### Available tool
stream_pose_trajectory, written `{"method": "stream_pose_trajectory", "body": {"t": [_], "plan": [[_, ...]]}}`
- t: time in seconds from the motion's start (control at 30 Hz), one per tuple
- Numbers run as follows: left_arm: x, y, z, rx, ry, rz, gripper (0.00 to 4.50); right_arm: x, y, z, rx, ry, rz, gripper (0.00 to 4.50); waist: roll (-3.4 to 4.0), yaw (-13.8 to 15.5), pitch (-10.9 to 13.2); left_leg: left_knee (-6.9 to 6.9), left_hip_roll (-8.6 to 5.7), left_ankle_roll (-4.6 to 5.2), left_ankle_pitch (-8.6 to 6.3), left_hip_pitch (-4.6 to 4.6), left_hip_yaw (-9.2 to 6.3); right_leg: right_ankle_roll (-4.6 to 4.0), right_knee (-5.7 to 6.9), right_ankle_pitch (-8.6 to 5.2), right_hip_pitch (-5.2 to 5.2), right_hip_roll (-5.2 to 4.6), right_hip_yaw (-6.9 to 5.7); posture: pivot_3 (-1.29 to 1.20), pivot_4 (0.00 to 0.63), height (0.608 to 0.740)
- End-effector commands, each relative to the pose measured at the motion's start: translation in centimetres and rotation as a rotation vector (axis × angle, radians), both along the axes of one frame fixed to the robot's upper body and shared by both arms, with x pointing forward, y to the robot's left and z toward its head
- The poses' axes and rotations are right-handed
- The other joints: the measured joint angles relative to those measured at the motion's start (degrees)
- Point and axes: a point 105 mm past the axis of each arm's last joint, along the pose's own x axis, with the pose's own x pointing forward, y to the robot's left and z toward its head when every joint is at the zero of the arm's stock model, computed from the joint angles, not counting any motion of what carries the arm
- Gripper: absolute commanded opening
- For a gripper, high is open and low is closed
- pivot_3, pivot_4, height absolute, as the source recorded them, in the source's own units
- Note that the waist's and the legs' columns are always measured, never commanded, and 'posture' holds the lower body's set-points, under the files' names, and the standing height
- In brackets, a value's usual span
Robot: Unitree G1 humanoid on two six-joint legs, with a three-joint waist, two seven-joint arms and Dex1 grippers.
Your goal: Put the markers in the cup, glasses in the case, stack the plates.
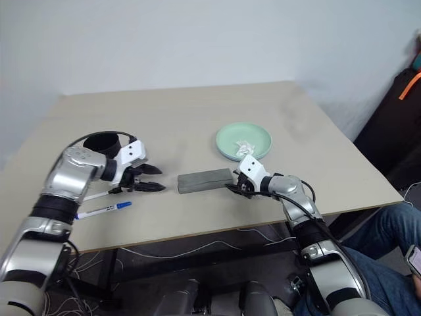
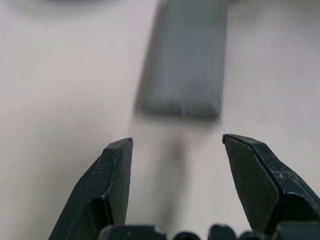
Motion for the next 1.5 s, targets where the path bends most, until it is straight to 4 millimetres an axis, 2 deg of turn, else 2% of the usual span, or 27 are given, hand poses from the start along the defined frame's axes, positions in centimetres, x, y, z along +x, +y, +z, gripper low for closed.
{"method": "stream_pose_trajectory", "body": {"t": [0.03, 0.1, 0.17, 0.2, 0.23, 0.27, 0.3, 0.33, 0.37, 0.4, 0.43, 0.47, 0.53, 0.57, 0.6, 0.93, 1.27, 1.37, 1.5], "plan": [[-1.0, 0.7, 2.0, 0.065, -0.02, -0.02, 3.08, 0.7, 0.4, 1.7, 0.005, -0.064, 0.021, 2.82, -0.01, 0.42, 0.0, -0.25, 0.01, -0.08, 0.05, 0.05, 0.3, -0.02, 0.26, -0.01, -0.08, -0.05, 0.13, 0.0, 0.0, 0.721], [-1.5, 1.4, 2.3, 0.091, -0.009, -0.014, 3.08, 0.7, 0.5, 1.7, 0.007, -0.065, 0.024, 2.82, -0.12, 1.17, 0.02, -0.93, -0.02, -0.3, 0.34, 0.46, 0.98, -0.06, 0.97, -0.18, -0.15, -0.12, 0.57, 0.0, 0.0, 0.721], [-1.7, 2.5, 2.1, 0.15, 0.011, 0.019, 3.08, 0.8, 0.7, 1.7, 0.009, -0.066, 0.027, 2.82, -0.34, 1.61, 0.05, -1.08, -0.02, -0.47, 0.49, 0.71, 1.37, -0.29, 2.05, -1.01, -0.12, -0.12, 0.9, 0.0, 0.0, 0.721], [-1.7, 3.2, 1.9, 0.187, 0.018, 0.037, 3.08, 0.8, 0.7, 1.7, 0.01, -0.067, 0.029, 2.82, -0.88, 1.59, 0.1, -1.29, 0.15, -0.62, 0.58, 0.9, 1.98, -0.42, 2.66, -1.48, -0.16, -0.13, 1.17, 0.0, 0.0, 0.721], [-1.7, 3.6, 1.7, 0.21, 0.022, 0.049, 3.08, 0.8, 0.7, 1.7, 0.01, -0.067, 0.03, 2.82, -1.13, 1.59, 0.14, -1.6, 0.17, -0.85, 0.72, 1.7, 2.89, -0.64, 3.15, -2.23, -0.51, -0.48, 1.83, 0.0, 0.0, 0.721], [-1.8, 4.3, 1.4, 0.244, 0.036, 0.066, 3.08, 0.9, 0.8, 1.7, 0.01, -0.067, 0.03, 2.82, -0.75, 1.62, 0.12, -1.14, 0.33, -1.1, 0.69, 1.87, 3.36, -0.86, 3.44, -2.53, -1.02, -1.12, 2.0, 0.0, 0.0, 0.721], [-1.8, 4.8, 1.2, 0.269, 0.047, 0.077, 3.08, 1.0, 0.8, 1.8, 0.01, -0.068, 0.029, 2.82, -0.44, 1.59, 0.08, 0.81, 0.69, -3.18, -0.42, 1.67, 1.54, -1.25, 3.02, -2.35, -0.81, -1.18, 1.17, 0.0, 0.0, 0.721], [-1.8, 5.4, 1.1, 0.294, 0.057, 0.098, 3.08, 1.1, 0.8, 1.8, 0.008, -0.071, 0.028, 2.82, -0.1, 1.5, 0.25, 2.42, 0.75, -3.58, -1.11, 1.9, -0.28, -1.39, 3.01, -2.26, -0.72, -1.18, 0.37, 0.0, 0.0, 0.721], [-1.6, 5.9, 1.0, 0.316, 0.062, 0.115, 3.08, 1.2, 0.8, 1.9, 0.007, -0.072, 0.027, 2.82, 0.19, 1.2, 0.39, 3.09, 0.69, -2.32, -2.35, 1.91, -1.7, -1.46, 2.91, -2.21, -0.52, -1.23, -0.58, 0.0, 0.0, 0.721], [-1.5, 6.2, 0.9, 0.324, 0.063, 0.123, 3.08, 1.2, 0.8, 2.0, 0.007, -0.074, 0.027, 2.82, 0.27, 0.97, 0.41, 3.39, 0.67, -2.28, -2.54, 1.92, -2.52, -1.41, 2.58, -2.18, 0.24, -1.17, -1.51, 0.0, 0.0, 0.721], [-1.4, 6.4, 0.9, 0.328, 0.064, 0.126, 3.08, 1.3, 0.7, 2.0, 0.007, -0.074, 0.027, 2.82, 0.24, 0.84, 0.4, 3.24, 0.87, -2.28, -2.62, 2.02, -2.88, -1.26, 1.9, -2.1, 0.53, -0.89, -2.12, 0.0, 0.0, 0.721], [-1.4, 6.5, 0.9, 0.328, 0.064, 0.125, 3.08, 1.3, 0.7, 2.0, 0.006, -0.074, 0.028, 2.82, 0.2, 0.87, 0.37, 2.96, 1.02, -2.27, -2.61, 1.88, -3.02, -0.97, 1.1, -1.91, 0.6, -0.73, -2.42, 0.0, 0.0, 0.721], [-1.5, 6.9, 0.7, 0.329, 0.079, 0.123, 3.08, 1.2, 0.7, 2.0, 0.004, -0.074, 0.031, 2.82, 0.15, 0.94, 0.36, 2.86, 1.03, -2.15, -2.54, 1.57, -3.04, -0.48, 0.6, -1.55, 0.53, -0.73, -3.0, 0.0, 0.0, 0.721], [-1.5, 7.0, 0.6, 0.33, 0.085, 0.123, 3.08, 1.2, 0.7, 2.0, 0.003, -0.073, 0.032, 2.82, 0.13, 0.96, 0.36, 2.88, 1.01, -2.02, -2.45, 1.62, -2.94, -0.45, 0.24, -0.81, 0.65, -0.76, -3.09, 0.0, 0.0, 0.721], [-1.7, 7.4, 0.4, 0.337, 0.096, 0.121, 3.08, 1.1, 0.6, 2.0, 0.002, -0.072, 0.033, 2.82, 0.13, 0.96, 0.36, 2.88, 0.99, -1.94, -2.41, 1.64, -2.77, -0.58, 0.11, -0.47, 0.65, -0.75, -3.02, 0.0, 0.0, 0.721], [-2.9, 10.4, -0.7, 0.458, 0.199, 0.107, 3.08, 1.0, 0.8, 1.7, -0.005, -0.061, 0.044, 2.82, 0.08, 1.24, 0.35, 2.77, 0.94, -1.8, -2.44, 1.59, -2.32, -0.65, 0.15, -0.38, 0.35, -0.74, -2.76, 0.0, 0.0, 0.721], [-3.3, 10.8, -2.4, 0.496, 0.256, 0.072, 3.08, 0.9, 1.0, 1.8, -0.003, -0.061, 0.051, 2.82, 0.07, 1.24, 0.36, 2.68, 1.01, -1.8, -2.47, 1.61, -2.17, -0.69, 0.17, -0.36, 0.29, -0.01, -1.78, 0.0, 0.0, 0.721], [-3.4, 10.6, -2.5, 0.494, 0.262, 0.061, 2.45, 0.9, 0.9, 1.8, -0.003, -0.062, 0.05, 2.82, 0.07, 1.25, 0.36, 2.69, 1.02, -1.8, -2.47, 1.62, -2.1, -0.69, 0.16, -0.36, 0.26, -0.01, -1.68, 0.0, 0.0, 0.721], [-3.5, 10.6, -2.7, 0.498, 0.269, 0.057, 1.09, 0.9, 0.9, 1.8, -0.003, -0.062, 0.05, 2.82, 0.07, 1.25, 0.35, 2.69, 1.02, -1.8, -2.47, 1.64, -2.1, -0.69, 0.16, -0.36, 0.25, -0.01, -1.66, 0.0, 0.0, 0.721]]}}
